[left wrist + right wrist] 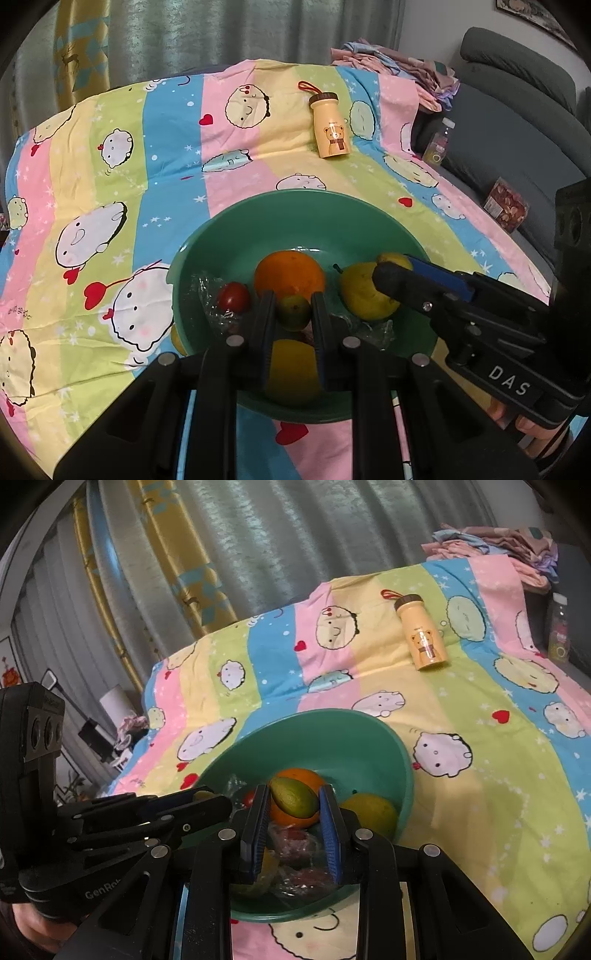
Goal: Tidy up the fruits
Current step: 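Carry both small green fruits over the green basin, then open both grippers to drop the green fruits into the basin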
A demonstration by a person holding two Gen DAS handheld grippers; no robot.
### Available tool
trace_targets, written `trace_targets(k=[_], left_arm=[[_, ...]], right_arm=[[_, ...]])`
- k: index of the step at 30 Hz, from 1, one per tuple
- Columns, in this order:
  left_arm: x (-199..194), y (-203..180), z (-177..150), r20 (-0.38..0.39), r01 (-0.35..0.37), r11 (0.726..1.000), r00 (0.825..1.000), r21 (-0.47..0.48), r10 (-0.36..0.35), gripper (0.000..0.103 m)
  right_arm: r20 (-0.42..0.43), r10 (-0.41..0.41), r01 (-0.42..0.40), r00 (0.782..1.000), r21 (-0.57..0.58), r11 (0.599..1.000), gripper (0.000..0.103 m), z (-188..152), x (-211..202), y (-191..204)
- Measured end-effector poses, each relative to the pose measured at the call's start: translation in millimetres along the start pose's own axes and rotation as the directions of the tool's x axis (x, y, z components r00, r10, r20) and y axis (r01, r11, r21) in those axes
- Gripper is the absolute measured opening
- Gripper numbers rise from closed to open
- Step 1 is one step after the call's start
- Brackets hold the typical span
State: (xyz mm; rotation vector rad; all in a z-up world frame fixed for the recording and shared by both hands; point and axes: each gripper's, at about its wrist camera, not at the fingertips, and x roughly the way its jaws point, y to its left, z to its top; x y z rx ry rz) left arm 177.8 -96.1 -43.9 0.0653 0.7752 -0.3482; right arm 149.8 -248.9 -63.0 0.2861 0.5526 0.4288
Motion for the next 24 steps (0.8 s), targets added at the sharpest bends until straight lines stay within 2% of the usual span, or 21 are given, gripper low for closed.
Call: trace_targets(k=[20,24], left_arm=[[-1.3,-0.4,1.8,0.007,-0.033,0.999,0.999,0.009,0.033,0.018],[-2.4,-0.3,1.9,0.007,-0.029,1.0,1.0,0.007,0.029,0.021]], right_arm=[[-0.003,-0.016,0.016,1.0,0.01,1.0,0.029,-0.4,0.4,-4.2],[0.002,-0.02,0.019,1.0,0.024,1.0,0.029,-0.2,-0.7,-7.7]])
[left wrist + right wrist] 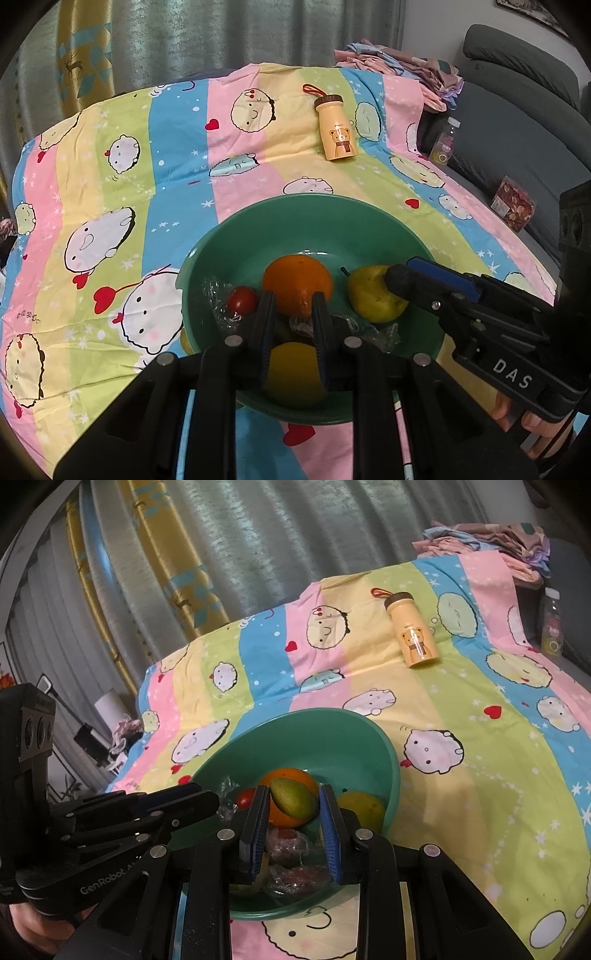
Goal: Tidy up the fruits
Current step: 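Open both grippers to drop the green fruits into the basin, then move the left gripper to a third green fruit and close on it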
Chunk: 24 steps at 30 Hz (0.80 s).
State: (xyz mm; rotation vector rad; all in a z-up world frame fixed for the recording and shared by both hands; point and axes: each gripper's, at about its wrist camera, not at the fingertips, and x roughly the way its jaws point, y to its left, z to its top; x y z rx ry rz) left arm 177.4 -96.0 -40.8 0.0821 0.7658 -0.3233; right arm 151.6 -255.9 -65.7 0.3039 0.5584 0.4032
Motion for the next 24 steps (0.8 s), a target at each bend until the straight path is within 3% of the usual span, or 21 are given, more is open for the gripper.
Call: trace_targets(k=[4,11,15,18,24], left_arm=[[-2.2,0.1,0.5,0.004,-0.001,1.0,1.0,-0.001,0.001,0.031],[-6.6,-0.8,-0.5,0.023,-0.004,1.0,1.0,-0.013,0.004,0.056],[-11.2,2.2,-0.4,0.037,-0.012,1.0,0.999,-0.029,0.013,0.077],[-20.0,9.1,-1.2,0.059,-0.021,0.999,0.998,-0.048,0.023,0.084],[-45.6,45.1,-12.1,0.101,-0.057,0.989,0.992,-0.136,0.072,0.085]], right_arm=[[0.011,-0.005,0.005,1.0,0.021,1.0,0.034,0.8,-2.7,-4.1],[0.02,0.0,-0.001,1.0,0.042,0.999,0.044,1.8,-4.1,-7.1],[0.037,0.012,-0.014,0.999,0.068,0.998,0.053,2.7,-7.2,-11.7],[0.054,0.039,-0.043,0.998,0.09,0.995,0.058,3.6,-10.2,-14.4],[0.085,0.075,-0.085,0.994,0.116,0.99,0.059,5.4,-14.8,-18.3]])
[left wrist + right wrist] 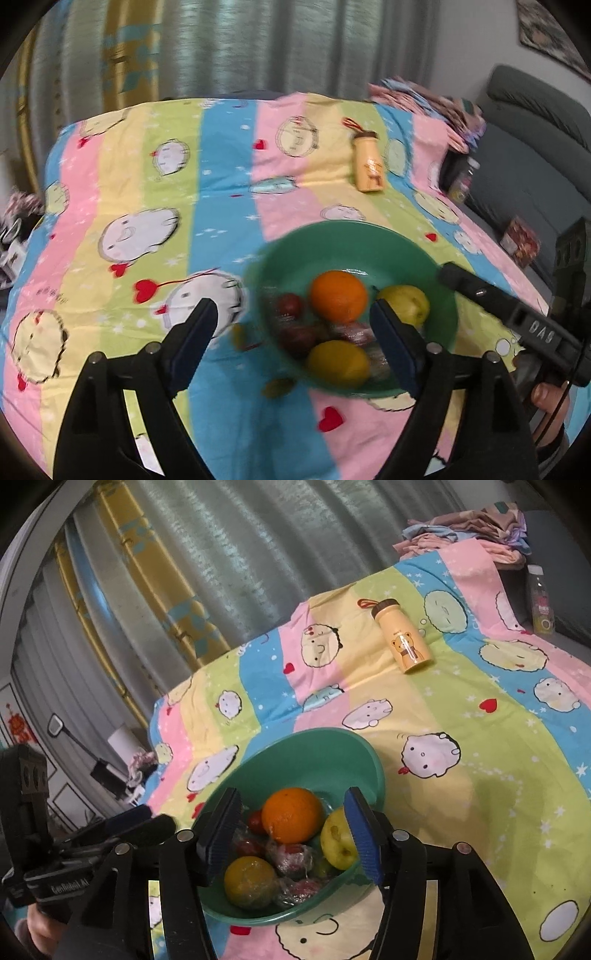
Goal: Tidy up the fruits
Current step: 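Move the left gripper to a third green fruit and close on it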
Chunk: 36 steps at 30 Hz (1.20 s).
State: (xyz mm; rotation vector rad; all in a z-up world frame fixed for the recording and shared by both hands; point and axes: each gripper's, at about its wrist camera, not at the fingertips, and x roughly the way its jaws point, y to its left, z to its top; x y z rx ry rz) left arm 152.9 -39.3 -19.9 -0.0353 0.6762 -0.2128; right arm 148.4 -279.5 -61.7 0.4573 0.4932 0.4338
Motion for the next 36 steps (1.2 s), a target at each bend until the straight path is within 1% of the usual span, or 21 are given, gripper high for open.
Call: trace_targets(k=[1,2,5,10,11,13,15,17,20,22,26,28,29,30,31,32,33,34,36], left_arm=[[-3.6,8.9,-3.3,0.004,-0.011,1.0,1.0,-0.017,0.011,0.085],[-5.5,15.0,-6.4,-0.001,-0.018,0.999,1.0,-0.028,0.018,0.085],[-4.8,29.5,-21.9,-0.038,-0.023,0.999,0.999,-0.039,0.022,0.085],[13.0,28.0,-53.8,-0.126,0.018,0.999,0.992,0.037,-0.014,0.084],[17.6,27.2,-56.7,-0.139,0.028,0.998,0.99,0.048,-0.021,0.083],[27.5,23.2,-61.4,-0.159,0.053,0.996,0.986,0.069,-0.041,0.079],[35.9,19.7,-62.9,-0.166,0.082,0.991,0.984,0.104,-0.064,0.075],[45.3,15.0,-63.2,-0.174,0.097,0.986,0.982,0.138,-0.072,0.073],[61.5,9.6,-66.0,-0.203,0.115,0.977,0.976,0.181,-0.078,0.062],[69.2,8.8,-69.5,-0.22,0.114,0.97,0.973,0.213,-0.066,0.061],[79.0,10.9,-70.9,-0.24,0.152,0.956,0.967,0.251,-0.091,0.05],[81.4,10.5,-70.1,-0.248,0.18,0.945,0.962,0.275,-0.111,0.045],[81.6,9.5,-69.9,-0.25,0.188,0.939,0.961,0.287,-0.116,0.041],[81.7,9.0,-69.6,-0.255,0.203,0.934,0.958,0.295,-0.128,0.034],[81.5,9.1,-69.6,-0.262,0.22,0.931,0.954,0.29,-0.144,0.03],[80.6,8.3,-70.3,-0.266,0.23,0.93,0.952,0.285,-0.154,0.022],[79.7,6.3,-71.5,-0.266,0.229,0.93,0.952,0.288,-0.153,0.02],[78.9,4.4,-72.7,-0.26,0.218,0.931,0.955,0.292,-0.142,0.02],[78.1,5.0,-73.1,-0.257,0.208,0.942,0.956,0.264,-0.139,0.02]], right_arm=[[0.003,0.005,-0.005,1.0,0.006,1.0,0.06,0.3,-0.4,-0.7],[0.004,0.007,-0.007,1.0,0.009,1.0,0.063,0.2,-0.9,-1.1],[0.007,0.009,-0.009,1.0,0.014,1.0,0.066,0.0,-1.1,-0.8],[0.004,0.031,-0.031,1.0,-0.002,1.0,0.066,-1.4,-1.1,4.2],[0.003,0.032,-0.032,0.999,-0.006,0.999,0.066,-1.7,-1.0,5.0],[0.0,0.032,-0.032,0.999,-0.013,0.999,0.066,-2.5,-0.4,6.7],[-0.005,0.03,-0.03,1.0,-0.019,0.999,0.066,-3.1,0.7,7.9],[-0.009,0.025,-0.025,1.0,-0.021,0.999,0.066,-3.3,1.9,8.1],[-0.016,0.024,-0.024,1.0,-0.019,1.0,0.066,-3.9,3.6,7.3],[-0.02,0.022,-0.023,1.0,-0.02,1.0,0.066,-4.2,4.5,7.5],[-0.03,0.022,-0.022,0.999,-0.019,1.0,0.066,-5.6,7.0,8.0],[-0.037,0.021,-0.022,0.999,-0.02,1.0,0.066,-6.4,8.9,8.7],[-0.04,0.019,-0.02,0.999,-0.022,1.0,0.066,-7.0,9.5,9.0],[-0.043,0.016,-0.017,0.999,-0.026,1.0,0.066,-7.4,10.4,10.0],[-0.044,0.014,-0.016,0.999,-0.027,1.0,0.066,-7.8,11.0,10.2],[-0.047,0.013,-0.014,0.999,-0.028,1.0,0.066,-8.1,11.7,10.3],[-0.051,0.013,-0.014,0.999,-0.029,0.999,0.066,-8.6,12.7,10.5],[-0.055,0.012,-0.014,0.998,-0.03,0.999,0.066,-9.1,13.4,10.5],[-0.063,0.012,-0.014,0.998,-0.038,0.999,0.066,-10.4,14.8,12.0]])
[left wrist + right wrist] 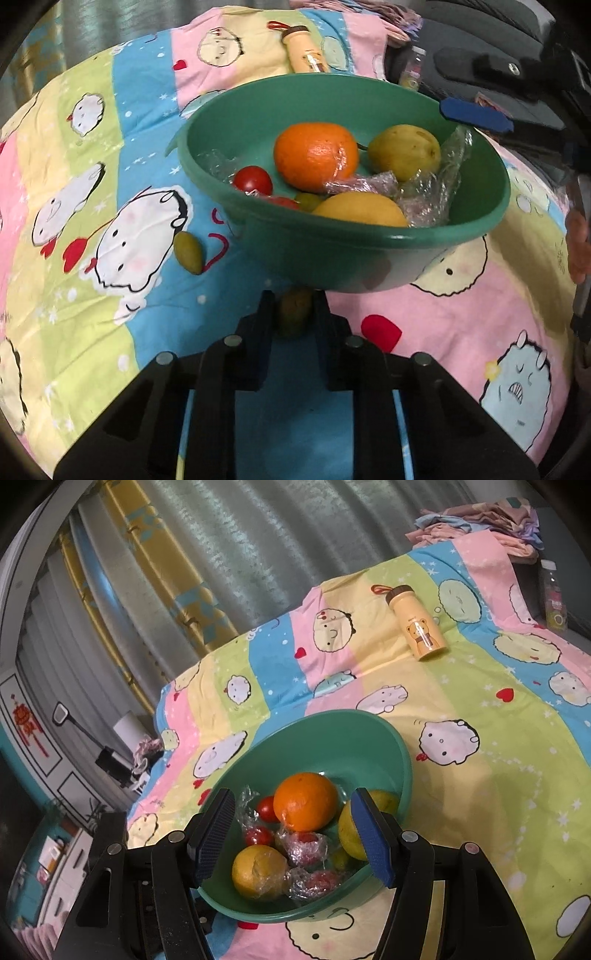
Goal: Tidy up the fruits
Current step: 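Move the left gripper to a third green fruit and close on it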
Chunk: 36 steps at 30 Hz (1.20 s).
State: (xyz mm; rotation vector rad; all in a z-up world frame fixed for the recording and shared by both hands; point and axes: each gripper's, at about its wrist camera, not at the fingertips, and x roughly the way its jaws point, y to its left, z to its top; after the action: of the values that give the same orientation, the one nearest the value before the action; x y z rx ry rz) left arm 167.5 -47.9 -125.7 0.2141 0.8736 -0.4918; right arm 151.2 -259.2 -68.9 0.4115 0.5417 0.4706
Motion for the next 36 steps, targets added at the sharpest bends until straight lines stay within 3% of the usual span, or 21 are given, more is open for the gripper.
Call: trace_targets(k=[7,13,19,22,26,30,36], left_arm=[[-19.3,11.2,-13.0,0.033,0.008,0.988,0.999,-0.156,-0.002,0.02],[-57.8,37.0,-34.7,0.095,0.018,0.944,0.995,-0.33,0.014,0.02],[-107.2,50.2,-61.5,0.142,-0.006,0.922,0.988,-0.386,0.066,0.02],[-123.4,60.5,-75.4,0.164,-0.001,0.906,0.983,-0.424,0.078,0.02],[-138.2,71.3,-91.5,0.187,-0.001,0.897,0.978,-0.443,0.094,0.02],[-154.5,78.3,-105.7,0.234,0.031,0.887,0.968,-0.46,0.087,0.02],[-169.5,90.1,-125.1,0.29,0.077,0.876,0.954,-0.477,0.074,0.02]], right_arm=[[-0.015,0.03,-0.031,0.999,-0.042,0.999,0.066,-3.7,1.0,10.1],[-0.053,0.147,-0.152,0.988,-0.09,0.984,0.066,-11.4,1.4,28.9],[-0.14,0.297,-0.322,0.945,-0.225,0.92,0.066,-29.0,2.0,81.1],[-0.207,0.328,-0.373,0.922,-0.238,0.897,0.066,-48.3,8.7,104.6],[-0.246,0.24,-0.298,0.939,-0.235,0.925,0.066,-64.3,27.9,123.7],[-0.231,0.04,-0.099,0.972,-0.248,0.964,0.066,-69.2,54.5,137.2],[-0.189,-0.14,0.075,0.972,-0.316,0.946,0.066,-79.4,86.1,159.5]])
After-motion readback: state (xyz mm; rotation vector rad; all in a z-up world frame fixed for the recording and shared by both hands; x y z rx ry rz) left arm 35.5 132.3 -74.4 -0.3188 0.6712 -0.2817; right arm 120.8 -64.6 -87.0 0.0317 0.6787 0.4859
